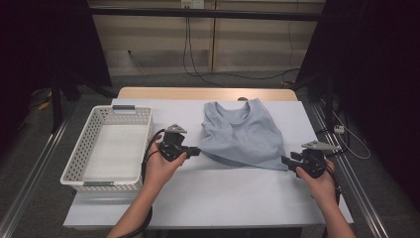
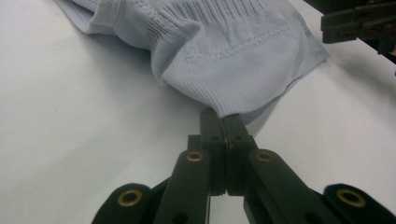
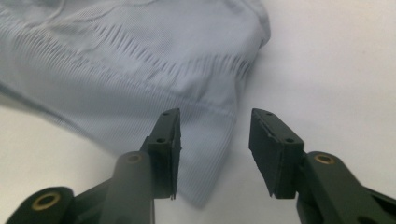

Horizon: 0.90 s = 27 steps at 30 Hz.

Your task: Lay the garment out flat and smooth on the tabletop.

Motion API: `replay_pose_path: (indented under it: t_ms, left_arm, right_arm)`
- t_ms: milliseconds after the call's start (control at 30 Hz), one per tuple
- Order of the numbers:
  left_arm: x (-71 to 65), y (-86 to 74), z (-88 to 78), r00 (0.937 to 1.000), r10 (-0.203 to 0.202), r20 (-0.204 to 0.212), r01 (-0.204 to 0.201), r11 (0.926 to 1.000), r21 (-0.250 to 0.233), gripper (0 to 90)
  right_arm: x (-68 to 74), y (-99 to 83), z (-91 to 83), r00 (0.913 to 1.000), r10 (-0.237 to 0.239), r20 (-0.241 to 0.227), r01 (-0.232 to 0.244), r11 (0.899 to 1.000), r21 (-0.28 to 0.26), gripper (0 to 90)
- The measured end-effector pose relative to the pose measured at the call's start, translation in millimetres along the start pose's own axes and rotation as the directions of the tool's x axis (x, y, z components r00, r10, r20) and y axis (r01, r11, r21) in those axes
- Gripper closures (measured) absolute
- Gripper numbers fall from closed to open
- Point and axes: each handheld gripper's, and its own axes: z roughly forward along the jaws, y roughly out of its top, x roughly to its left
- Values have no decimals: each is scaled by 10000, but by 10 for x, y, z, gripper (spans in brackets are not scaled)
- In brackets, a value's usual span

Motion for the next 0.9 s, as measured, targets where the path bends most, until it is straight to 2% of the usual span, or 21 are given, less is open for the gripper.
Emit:
replay_pose_path:
  t_ms: [167,267,367,433,467,533,700,900]
  left_arm:
    - [-10,5,-2,10000,-18,4,18,10000,43,897]
    - [-9,5,2,10000,6,-17,-6,9999,143,898]
    - [-9,-1,15,10000,-32,-41,32,9999,129,897]
    - [-9,-4,13,10000,-36,-44,37,9999,146,897]
    - [-7,-6,9,10000,-17,-44,17,9999,151,897]
    - [-7,-14,1,10000,-63,-58,64,9999,158,898]
    - [1,-53,-9,9998,-107,-147,110,9997,213,897]
    - [5,-141,-4,9994,-186,-277,199,9987,473,897]
  right_arm:
    - [48,-45,-68,9996,-267,-37,268,9994,210,642]
    - [60,-104,-54,9993,-366,-71,370,9976,593,666]
    - [93,-158,-6,9963,-845,139,828,9917,980,675]
    - [101,-167,29,9972,-742,15,738,9926,967,744]
    - [101,-157,33,9973,-733,-60,736,9929,934,812]
    - [104,-143,42,9949,-1009,-35,1007,9904,949,867]
    - [62,-132,2,9963,-840,-204,856,9917,958,881]
    - [12,-116,-123,9979,-478,-440,501,9973,541,881]
